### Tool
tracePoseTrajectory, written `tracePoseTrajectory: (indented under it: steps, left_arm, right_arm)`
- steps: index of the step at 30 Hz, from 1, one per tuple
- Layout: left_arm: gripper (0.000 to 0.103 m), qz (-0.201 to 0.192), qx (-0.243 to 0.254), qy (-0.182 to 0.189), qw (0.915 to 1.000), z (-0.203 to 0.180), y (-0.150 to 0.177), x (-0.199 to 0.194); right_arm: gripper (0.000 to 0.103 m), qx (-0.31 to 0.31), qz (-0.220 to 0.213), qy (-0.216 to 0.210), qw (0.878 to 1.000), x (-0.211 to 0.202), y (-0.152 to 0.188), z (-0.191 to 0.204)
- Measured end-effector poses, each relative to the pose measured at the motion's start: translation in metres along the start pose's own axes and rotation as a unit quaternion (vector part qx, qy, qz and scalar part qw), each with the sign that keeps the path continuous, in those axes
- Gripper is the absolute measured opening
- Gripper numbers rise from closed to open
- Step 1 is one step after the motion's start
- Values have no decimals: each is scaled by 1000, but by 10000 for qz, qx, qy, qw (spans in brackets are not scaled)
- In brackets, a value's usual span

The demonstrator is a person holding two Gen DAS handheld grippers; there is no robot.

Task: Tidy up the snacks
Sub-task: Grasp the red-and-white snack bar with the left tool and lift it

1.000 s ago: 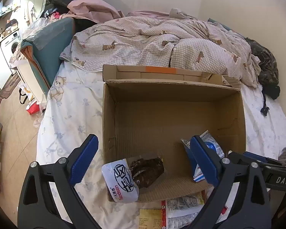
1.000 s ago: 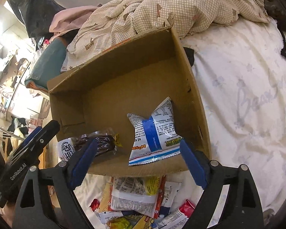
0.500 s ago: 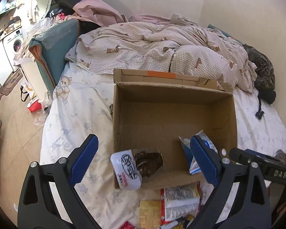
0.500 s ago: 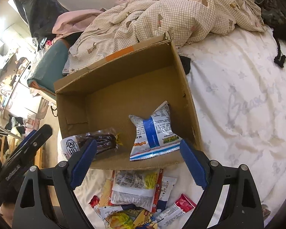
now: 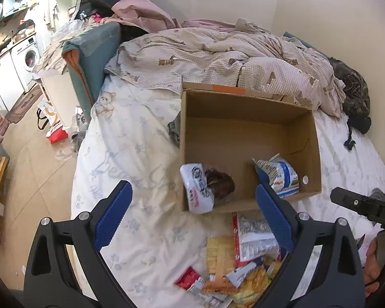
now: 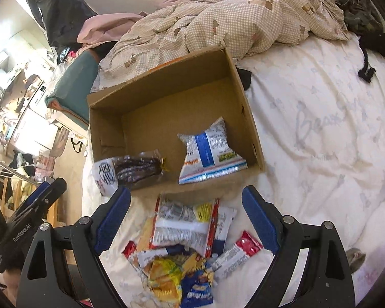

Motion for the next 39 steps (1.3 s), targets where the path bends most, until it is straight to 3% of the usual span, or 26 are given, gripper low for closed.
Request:
tracePoseTrajectory:
  steps: [12, 20, 24, 26, 28, 30, 31, 35, 39]
  left_arm:
    - [96, 393, -159, 59, 9991, 3, 42, -7]
    - [96, 1082, -494, -16, 9929, 16, 84, 8]
    - [95, 1696, -500, 52, 9842, 13, 114, 27]
    - [95, 2158, -591, 130, 9746, 10, 138, 40]
    - [89, 2535, -907, 208, 9629, 8, 164, 48]
    - [73, 2868, -1019, 306, 9521, -4, 187, 54]
    - [72, 2973, -954, 389, 9492, -13, 196, 55]
    - [72, 2980, -641, 441, 9514, -38, 206, 58]
    - [72, 2808, -859, 241, 9556, -36, 199, 65]
  right_arm:
    - [91, 62, 125, 41, 9999, -11, 38, -10]
    - [91, 303, 322, 172, 9989, -12, 60, -27]
    - [91, 449, 355, 183, 9982, -11, 61, -35]
    - [91, 539, 352, 189, 9977, -10, 60, -40]
    - [91, 636, 368, 162, 9972, -9, 60, -42]
    - [91, 706, 380, 114, 9967, -8, 59, -44]
    - [91, 716, 378, 117, 9966, -8, 58, -45]
    - [91, 751, 376, 92, 9964, -7, 57, -44]
    - [91, 718, 418, 130, 9965, -3, 59, -43]
Point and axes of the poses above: each gripper's, at about its wrist camera, not at the fingertips, and x roughly the way its jaws point, z to its left, y to its underside, the point moved 10 cm from there along x, roughly the way its jaws point, and after that the axes turned 10 degrees about x, right-handed, at the moved point
